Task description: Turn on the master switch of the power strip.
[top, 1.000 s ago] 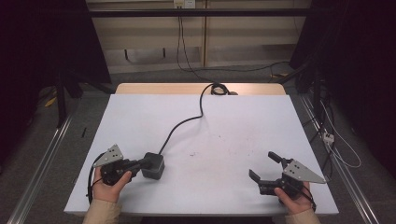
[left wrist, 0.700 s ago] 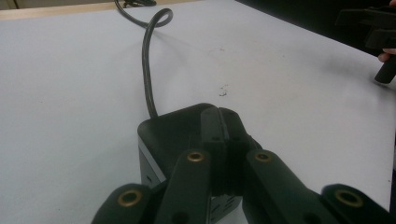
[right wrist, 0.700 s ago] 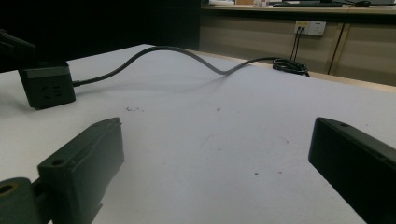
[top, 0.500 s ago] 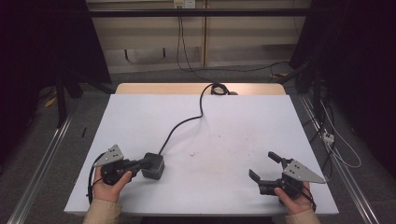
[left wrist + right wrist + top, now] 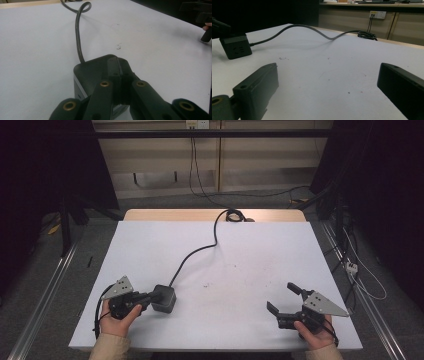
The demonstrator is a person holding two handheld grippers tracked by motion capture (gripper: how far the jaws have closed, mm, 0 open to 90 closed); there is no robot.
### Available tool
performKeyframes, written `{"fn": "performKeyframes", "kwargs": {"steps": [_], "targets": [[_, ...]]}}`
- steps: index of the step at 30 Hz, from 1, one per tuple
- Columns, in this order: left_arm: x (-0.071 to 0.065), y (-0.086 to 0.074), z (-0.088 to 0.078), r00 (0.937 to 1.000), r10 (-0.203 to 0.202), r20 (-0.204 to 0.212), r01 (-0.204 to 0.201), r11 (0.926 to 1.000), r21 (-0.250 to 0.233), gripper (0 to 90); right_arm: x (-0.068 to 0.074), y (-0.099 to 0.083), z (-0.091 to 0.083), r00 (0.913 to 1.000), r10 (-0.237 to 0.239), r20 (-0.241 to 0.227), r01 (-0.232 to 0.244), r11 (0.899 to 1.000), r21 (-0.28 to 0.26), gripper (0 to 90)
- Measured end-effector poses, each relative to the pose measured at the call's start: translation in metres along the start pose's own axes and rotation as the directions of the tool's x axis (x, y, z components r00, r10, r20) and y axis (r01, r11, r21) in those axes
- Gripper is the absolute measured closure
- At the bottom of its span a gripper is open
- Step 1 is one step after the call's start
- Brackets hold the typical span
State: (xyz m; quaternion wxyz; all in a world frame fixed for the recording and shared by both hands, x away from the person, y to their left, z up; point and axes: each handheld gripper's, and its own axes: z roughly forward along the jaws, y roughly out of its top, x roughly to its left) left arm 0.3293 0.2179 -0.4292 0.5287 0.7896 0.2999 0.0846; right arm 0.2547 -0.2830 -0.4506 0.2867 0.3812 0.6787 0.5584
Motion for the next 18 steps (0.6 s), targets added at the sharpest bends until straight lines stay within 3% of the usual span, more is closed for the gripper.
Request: {"fn": "performKeyframes", "kwargs": {"steps": [18], "targets": [[-0.0005,-0.0017,0.0007,0.9999,0.011,-0.006,-0.011,0.9999,0.006,90.0,-0.0002,-0.0003,-0.0001,1.0,-0.002,0.003,0.002,1.0,-0.001,2.8]]}}
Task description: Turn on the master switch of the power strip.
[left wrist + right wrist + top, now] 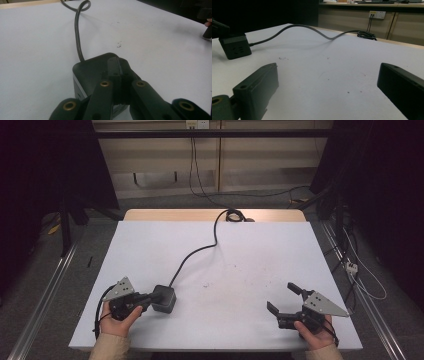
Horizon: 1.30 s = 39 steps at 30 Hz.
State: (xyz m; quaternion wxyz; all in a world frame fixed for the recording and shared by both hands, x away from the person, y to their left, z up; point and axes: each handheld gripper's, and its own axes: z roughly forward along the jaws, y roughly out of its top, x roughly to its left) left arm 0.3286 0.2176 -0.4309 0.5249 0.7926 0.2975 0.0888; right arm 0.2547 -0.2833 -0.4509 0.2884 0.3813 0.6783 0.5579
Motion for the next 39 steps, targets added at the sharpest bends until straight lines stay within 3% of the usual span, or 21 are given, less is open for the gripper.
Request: {"fn": "performKeyframes", "kwargs": {"steps": [3,14,39], "targets": [[-0.0013,0.0008,0.0002,0.9998,0.02,-0.01,-0.02,0.9998,0.007,90.0,-0.0001,0.0,0.0,1.0,0.0,0.001,0.0,1.0,0.0,2.8],[-0.0035,0.0009,0.0004,0.9993,0.03,-0.024,-0.03,0.9995,0.012,90.0,-0.0001,0.0,-0.0004,1.0,0.0,0.001,0.0,1.0,0.001,2.9],[-0.004,0.0002,0.0004,0.9996,0.003,-0.029,-0.003,0.9999,0.012,90.0,-0.0002,0.0,-0.0008,1.0,-0.003,0.006,0.004,1.0,0.0,2.9]]}}
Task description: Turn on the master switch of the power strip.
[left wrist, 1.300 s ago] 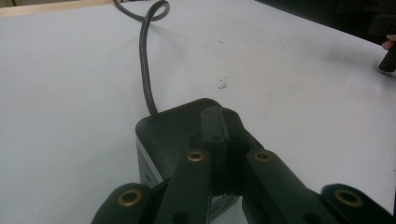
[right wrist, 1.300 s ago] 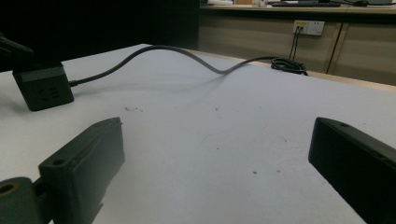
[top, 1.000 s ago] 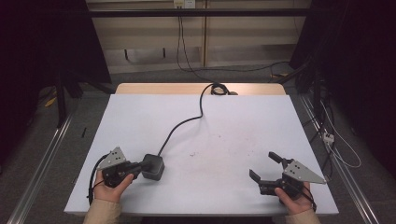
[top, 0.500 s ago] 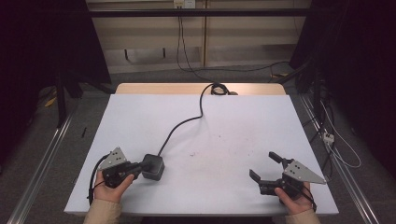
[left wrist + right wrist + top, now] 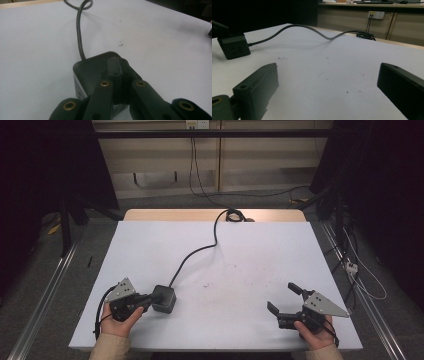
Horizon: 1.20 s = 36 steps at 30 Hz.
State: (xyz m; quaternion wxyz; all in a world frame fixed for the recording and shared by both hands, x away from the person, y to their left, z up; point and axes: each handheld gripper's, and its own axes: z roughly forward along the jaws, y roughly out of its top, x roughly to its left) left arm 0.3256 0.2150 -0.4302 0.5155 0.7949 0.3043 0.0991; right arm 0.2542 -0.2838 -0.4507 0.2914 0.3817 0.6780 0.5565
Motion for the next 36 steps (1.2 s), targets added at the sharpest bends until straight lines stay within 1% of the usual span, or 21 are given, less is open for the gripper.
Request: {"fn": "performKeyframes", "kwargs": {"steps": [1,3,9,14,17,25,28,30,34,36], "targets": [[-0.0001,0.0001,0.0,1.0,-0.004,-0.001,0.004,1.0,0.0,90.0,-0.0001,0.0,-0.0001,1.0,0.0,0.0,0.0,1.0,0.0,2.9],[-0.0007,0.0005,0.0002,1.0,0.003,-0.006,-0.003,1.0,0.003,90.0,-0.0003,-0.0001,-0.0002,1.0,0.0,0.001,0.0,1.0,0.0,2.9],[-0.0002,0.0001,0.0,1.0,-0.009,-0.003,0.009,1.0,0.002,90.0,-0.0001,-0.0001,0.0,1.0,0.001,0.002,-0.001,1.0,0.001,2.9],[-0.0008,0.001,0.0002,1.0,-0.004,-0.005,0.004,1.0,0.008,90.0,0.0,-0.0002,0.0,1.0,0.0,0.001,0.0,1.0,0.002,2.9],[-0.0007,0.0008,0.0002,0.9999,-0.01,-0.005,0.01,0.9999,0.007,90.0,-0.0001,-0.0002,0.0,1.0,0.0,0.001,0.0,1.0,0.002,2.9],[-0.001,0.0007,0.0002,0.9999,-0.012,-0.008,0.012,0.9999,0.008,90.0,0.0,-0.0002,0.0001,1.0,-0.001,0.001,0.001,1.0,0.001,2.9],[-0.0013,0.001,0.0004,0.9999,-0.004,-0.009,0.004,0.9999,0.01,90.0,0.0,-0.0002,0.0,1.0,-0.001,0.002,0.001,1.0,0.001,2.9],[-0.0013,0.0007,0.0002,0.9999,-0.009,-0.009,0.009,0.9999,0.009,90.0,-0.0002,-0.0002,0.0001,1.0,-0.001,0.003,0.001,1.0,0.002,2.9],[-0.0012,0.001,0.0003,0.9999,-0.008,-0.008,0.009,0.9999,0.01,90.0,-0.0002,-0.0003,0.0003,1.0,-0.002,0.003,0.002,1.0,0.002,2.9],[-0.0014,0.0014,0.0003,0.9999,0.002,-0.012,-0.002,0.9999,0.014,90.0,-0.0001,-0.0003,0.0003,1.0,-0.001,0.003,0.001,1.0,0.002,2.9]]}}
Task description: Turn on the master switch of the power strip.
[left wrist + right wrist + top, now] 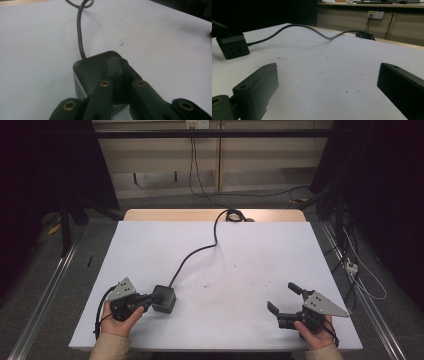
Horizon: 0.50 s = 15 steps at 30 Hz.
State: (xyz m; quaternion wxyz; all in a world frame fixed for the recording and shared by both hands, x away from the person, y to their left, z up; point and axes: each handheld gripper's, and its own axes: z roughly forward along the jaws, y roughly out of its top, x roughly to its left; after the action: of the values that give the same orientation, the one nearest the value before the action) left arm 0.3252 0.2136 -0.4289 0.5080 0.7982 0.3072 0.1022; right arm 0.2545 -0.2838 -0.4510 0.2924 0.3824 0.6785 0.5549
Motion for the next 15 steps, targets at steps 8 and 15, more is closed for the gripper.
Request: {"fn": "performKeyframes", "kwargs": {"steps": [8,15], "targets": [[-0.001,0.0008,0.0002,1.0,0.001,-0.006,-0.001,1.0,0.007,90.0,0.0,-0.0001,0.0,1.0,0.0,-0.002,0.0,1.0,0.0,3.0],[-0.0026,0.0005,0.0011,1.0,0.004,-0.005,-0.004,1.0,0.005,90.0,-0.0001,0.0,-0.0001,1.0,-0.001,0.0,0.001,1.0,0.0,2.9]]}}
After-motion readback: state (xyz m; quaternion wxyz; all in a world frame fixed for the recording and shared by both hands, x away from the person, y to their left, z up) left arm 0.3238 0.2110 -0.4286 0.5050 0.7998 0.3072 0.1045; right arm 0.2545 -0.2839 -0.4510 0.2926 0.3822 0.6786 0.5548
